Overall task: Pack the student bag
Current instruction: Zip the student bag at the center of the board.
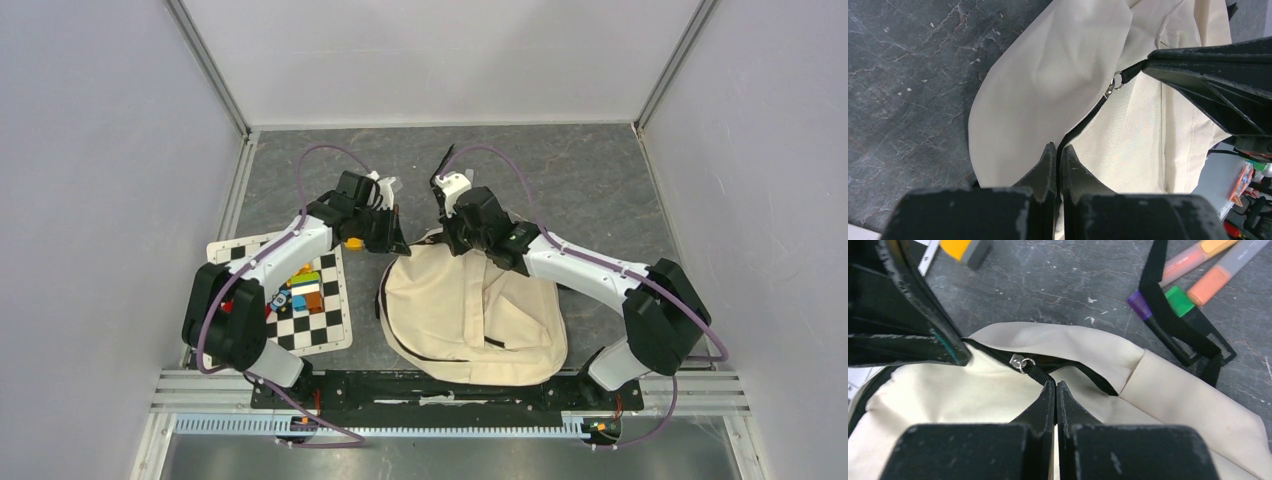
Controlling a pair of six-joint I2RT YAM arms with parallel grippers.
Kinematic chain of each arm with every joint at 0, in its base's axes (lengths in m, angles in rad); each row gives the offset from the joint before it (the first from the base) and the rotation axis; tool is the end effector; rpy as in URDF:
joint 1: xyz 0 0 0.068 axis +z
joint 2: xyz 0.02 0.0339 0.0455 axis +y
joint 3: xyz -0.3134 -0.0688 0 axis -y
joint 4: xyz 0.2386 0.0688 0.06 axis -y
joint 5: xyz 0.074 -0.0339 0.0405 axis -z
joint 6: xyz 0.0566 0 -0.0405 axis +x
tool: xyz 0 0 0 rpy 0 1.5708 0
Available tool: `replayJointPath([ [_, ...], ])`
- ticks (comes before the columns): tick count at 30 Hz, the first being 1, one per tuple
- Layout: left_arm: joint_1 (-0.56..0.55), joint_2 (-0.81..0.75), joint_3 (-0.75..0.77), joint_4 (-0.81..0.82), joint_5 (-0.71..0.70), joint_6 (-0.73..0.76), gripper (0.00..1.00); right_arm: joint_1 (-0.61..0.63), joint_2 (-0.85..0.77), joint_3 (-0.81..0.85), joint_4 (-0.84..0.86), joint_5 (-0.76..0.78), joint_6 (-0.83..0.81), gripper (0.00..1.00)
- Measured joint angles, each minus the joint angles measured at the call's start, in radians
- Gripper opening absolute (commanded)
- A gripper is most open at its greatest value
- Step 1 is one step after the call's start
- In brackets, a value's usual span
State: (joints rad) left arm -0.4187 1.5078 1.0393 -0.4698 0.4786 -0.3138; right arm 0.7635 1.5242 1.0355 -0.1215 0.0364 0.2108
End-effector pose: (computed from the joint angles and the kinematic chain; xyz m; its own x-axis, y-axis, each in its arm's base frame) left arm 0.2760 -0.1514 0.2719 -0.8891 0.0958 -0.4476 0.3524 0.7673 -0.5358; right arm 0.2552 0.2414 0.2927 -0.5449 -0.2321 -0.8058 -0.5680 0.8090 0.1511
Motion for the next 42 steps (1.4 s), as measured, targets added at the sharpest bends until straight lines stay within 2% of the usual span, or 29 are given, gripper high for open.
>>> replayJointPath([
  [5, -0.007, -0.02, -0.003, 0.005, -0.047, -0.001, 0.02, 0.009, 0.029, 0.0, 0.001, 0.084, -0.006, 0.0],
  [13, -0.011, -0.181, -0.075, -0.038, -0.229, -0.01, 0.02, 0.003, 0.055, -0.019, -0.035, 0.223, -0.021, 0.0],
  [24, -0.021, -0.304, -0.133, -0.08, -0.394, -0.021, 0.02, 0.012, -0.003, -0.058, 0.001, 0.193, -0.013, 0.0],
  [26, -0.021, -0.321, -0.142, -0.077, -0.393, -0.021, 0.1, 0.013, -0.019, -0.066, 0.0, 0.177, -0.016, 0.0],
  [27, -0.021, -0.327, -0.145, -0.078, -0.391, -0.02, 0.15, 0.013, -0.023, -0.066, 0.0, 0.169, -0.021, 0.03],
  [28, -0.021, -0.333, -0.147, -0.078, -0.384, -0.017, 0.27, 0.013, -0.027, -0.066, -0.002, 0.158, -0.033, 0.16],
  [30, -0.02, -0.345, -0.147, -0.08, -0.368, 0.0, 0.57, 0.01, -0.042, -0.066, -0.018, 0.129, -0.07, 0.43],
  [32, -0.014, -0.371, -0.147, -0.094, -0.372, 0.029, 0.75, 0.001, -0.071, -0.066, -0.06, 0.116, -0.11, 0.65],
  [34, -0.008, -0.41, -0.147, -0.108, -0.375, 0.049, 0.78, -0.008, -0.116, -0.066, -0.101, 0.097, -0.143, 0.83],
  [35, -0.007, -0.427, -0.147, -0.111, -0.375, 0.056, 0.77, -0.011, -0.143, -0.066, -0.117, 0.089, -0.158, 0.87],
  [37, -0.011, -0.471, -0.145, -0.114, -0.369, 0.067, 0.78, -0.014, -0.201, -0.066, -0.146, 0.071, -0.188, 0.9],
  [42, -0.083, -0.529, -0.126, -0.117, -0.336, 0.069, 0.8, -0.014, -0.378, -0.143, -0.161, 0.011, -0.223, 0.89],
])
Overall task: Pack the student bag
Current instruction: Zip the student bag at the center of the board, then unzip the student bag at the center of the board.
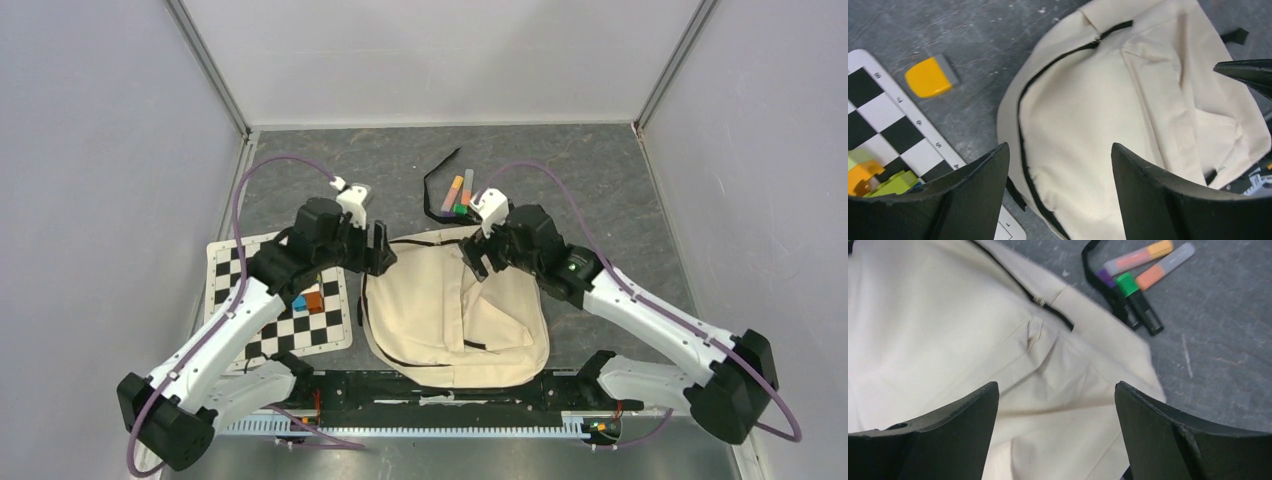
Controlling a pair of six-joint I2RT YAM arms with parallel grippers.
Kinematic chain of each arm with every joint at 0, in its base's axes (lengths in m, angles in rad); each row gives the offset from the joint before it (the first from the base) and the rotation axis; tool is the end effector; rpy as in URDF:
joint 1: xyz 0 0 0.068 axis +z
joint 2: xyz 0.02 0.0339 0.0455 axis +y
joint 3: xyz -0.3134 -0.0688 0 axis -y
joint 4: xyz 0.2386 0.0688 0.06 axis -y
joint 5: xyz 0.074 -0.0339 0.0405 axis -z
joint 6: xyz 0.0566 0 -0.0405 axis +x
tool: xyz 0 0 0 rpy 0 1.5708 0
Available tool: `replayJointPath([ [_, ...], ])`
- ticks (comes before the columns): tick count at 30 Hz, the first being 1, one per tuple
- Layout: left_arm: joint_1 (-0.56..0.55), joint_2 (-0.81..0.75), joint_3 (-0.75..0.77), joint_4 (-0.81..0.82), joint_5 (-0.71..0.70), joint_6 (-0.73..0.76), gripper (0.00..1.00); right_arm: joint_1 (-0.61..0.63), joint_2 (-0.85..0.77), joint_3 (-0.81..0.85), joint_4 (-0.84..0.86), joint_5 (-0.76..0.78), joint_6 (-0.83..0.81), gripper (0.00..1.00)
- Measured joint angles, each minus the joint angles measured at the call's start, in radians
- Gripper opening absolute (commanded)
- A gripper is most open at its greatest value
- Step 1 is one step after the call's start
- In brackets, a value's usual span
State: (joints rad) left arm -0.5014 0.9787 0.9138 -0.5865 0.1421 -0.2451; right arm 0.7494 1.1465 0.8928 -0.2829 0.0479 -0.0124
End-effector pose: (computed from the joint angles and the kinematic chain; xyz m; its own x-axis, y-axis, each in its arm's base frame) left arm 0.1632 -0.0986 0.3391 -0.6552 0.0852 -0.7506 0.4284 0.8603 -0.2763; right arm 0.1843 0.1678 0.3306 -0.3662 -0.3576 -0.8591 -0.6549 0.7549 -0.0351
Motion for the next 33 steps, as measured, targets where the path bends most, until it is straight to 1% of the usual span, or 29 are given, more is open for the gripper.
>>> replayJointPath([
  [2, -0.069, 0.003, 0.001, 0.004, -0.001, -0.015, 0.76, 0.0, -0.051, -0.053, -0.008, -0.035, -0.003, 0.87],
  [5, -0.208, 0.032, 0.0, 0.018, -0.014, -0.069, 0.76, 0.0, -0.123, -0.145, -0.046, -0.105, 0.0, 0.81],
  [8, -0.322, 0.083, -0.017, 0.06, -0.035, -0.166, 0.78, 0.002, -0.174, -0.205, -0.071, -0.177, 0.027, 0.76],
  [12, -0.393, 0.123, -0.094, 0.186, -0.046, -0.317, 0.79, 0.017, -0.252, -0.26, -0.084, -0.277, 0.076, 0.68],
  [15, -0.425, 0.153, -0.153, 0.29, -0.06, -0.422, 0.8, 0.045, -0.299, -0.29, -0.083, -0.344, 0.114, 0.62],
  [19, -0.448, 0.228, -0.155, 0.366, -0.076, -0.49, 0.83, 0.12, -0.323, -0.34, -0.07, -0.382, 0.164, 0.58],
  [22, -0.466, 0.299, -0.126, 0.37, -0.096, -0.502, 0.81, 0.198, -0.322, -0.378, -0.071, -0.375, 0.196, 0.56],
  [24, -0.484, 0.348, -0.094, 0.356, -0.119, -0.502, 0.75, 0.239, -0.322, -0.398, -0.07, -0.359, 0.211, 0.56],
  [25, -0.492, 0.365, -0.083, 0.349, -0.128, -0.502, 0.71, 0.249, -0.32, -0.404, -0.071, -0.353, 0.218, 0.56],
  [28, -0.511, 0.397, -0.055, 0.332, -0.16, -0.501, 0.53, 0.273, -0.31, -0.41, -0.069, -0.33, 0.229, 0.55],
  [30, -0.516, 0.405, -0.049, 0.328, -0.172, -0.503, 0.45, 0.286, -0.303, -0.41, -0.065, -0.315, 0.233, 0.54],
  [33, -0.518, 0.407, -0.049, 0.319, -0.191, -0.503, 0.37, 0.307, -0.299, -0.41, -0.063, -0.286, 0.232, 0.47],
])
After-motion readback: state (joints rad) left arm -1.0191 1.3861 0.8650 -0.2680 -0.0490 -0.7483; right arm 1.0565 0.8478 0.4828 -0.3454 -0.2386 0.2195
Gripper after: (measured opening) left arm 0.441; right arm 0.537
